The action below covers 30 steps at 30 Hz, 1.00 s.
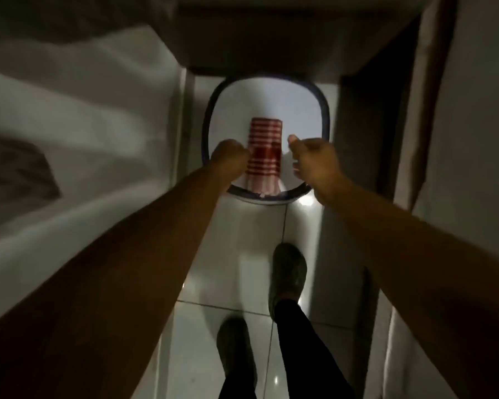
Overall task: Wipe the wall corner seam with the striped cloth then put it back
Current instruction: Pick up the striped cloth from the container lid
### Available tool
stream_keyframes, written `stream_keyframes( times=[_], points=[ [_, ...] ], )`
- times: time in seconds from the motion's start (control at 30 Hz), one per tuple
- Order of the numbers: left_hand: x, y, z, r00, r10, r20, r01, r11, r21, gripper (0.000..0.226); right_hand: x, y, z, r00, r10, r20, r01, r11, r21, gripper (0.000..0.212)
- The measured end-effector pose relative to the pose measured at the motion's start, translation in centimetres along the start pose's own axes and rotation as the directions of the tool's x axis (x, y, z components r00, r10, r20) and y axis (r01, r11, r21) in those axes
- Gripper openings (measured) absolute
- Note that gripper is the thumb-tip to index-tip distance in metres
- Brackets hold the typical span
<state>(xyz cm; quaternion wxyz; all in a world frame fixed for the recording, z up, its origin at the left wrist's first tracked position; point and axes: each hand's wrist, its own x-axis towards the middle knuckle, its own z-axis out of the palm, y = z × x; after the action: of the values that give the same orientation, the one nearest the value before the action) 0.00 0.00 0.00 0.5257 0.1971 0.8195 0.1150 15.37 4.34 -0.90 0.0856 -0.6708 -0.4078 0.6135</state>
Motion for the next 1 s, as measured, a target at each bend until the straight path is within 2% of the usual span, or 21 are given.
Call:
stream_keyframes(
  times=[0.13, 0.27, 0.37, 0.47, 0.57, 0.77, 0.87, 1.0],
  points=[
    [3.7, -0.6, 1.5, 0.999, -0.04, -0.022, 0.037, 0.995, -0.096, 0.033, 3.4, 1.0, 2.6, 1.0, 0.006, 0.016, -0.004, 0.995, -0.098, 0.037],
    [6.0, -1.7, 2.3, 0.991, -0.133, -0.024, 0.126, 0.974, -0.188, 0.021, 5.1, 2.0, 4.1, 0.999, 0.035, 0.006, -0.035, 0.998, -0.061, 0.024],
    [6.7, -2.1, 2.1, 0.99, -0.138, -0.001, 0.133, 0.958, -0.255, 0.017, 5.8, 2.3, 4.4, 0.999, 0.041, 0.025, -0.04, 0.999, -0.032, 0.009],
    [5.6, -2.5, 1.9, 0.992, -0.1, 0.071, 0.119, 0.926, -0.36, 0.018, 4.7, 2.2, 3.7, 0.996, 0.045, 0.078, -0.051, 0.996, 0.077, 0.017],
    [4.0, -3.2, 2.2, 0.986, -0.076, 0.146, 0.139, 0.86, -0.49, 0.028, 3.2, 2.4, 2.7, 0.989, 0.06, 0.134, -0.079, 0.986, 0.143, 0.016],
    [-0.2, -5.0, 2.2, 0.932, 0.0, 0.363, 0.204, 0.828, -0.523, 0.045, -1.8, 3.0, 0.4, 0.98, 0.044, 0.192, -0.098, 0.955, 0.28, 0.02],
    [-2.8, -5.5, 2.0, 0.931, 0.062, 0.361, 0.163, 0.813, -0.56, 0.042, -4.8, 3.9, -0.5, 0.981, 0.022, 0.192, -0.076, 0.956, 0.283, 0.019],
    [-6.8, -7.2, 1.7, 0.924, 0.176, 0.338, -0.024, 0.911, -0.411, 0.033, -9.2, 5.7, -0.7, 0.99, 0.002, 0.144, -0.034, 0.974, 0.223, 0.018]
  ],
)
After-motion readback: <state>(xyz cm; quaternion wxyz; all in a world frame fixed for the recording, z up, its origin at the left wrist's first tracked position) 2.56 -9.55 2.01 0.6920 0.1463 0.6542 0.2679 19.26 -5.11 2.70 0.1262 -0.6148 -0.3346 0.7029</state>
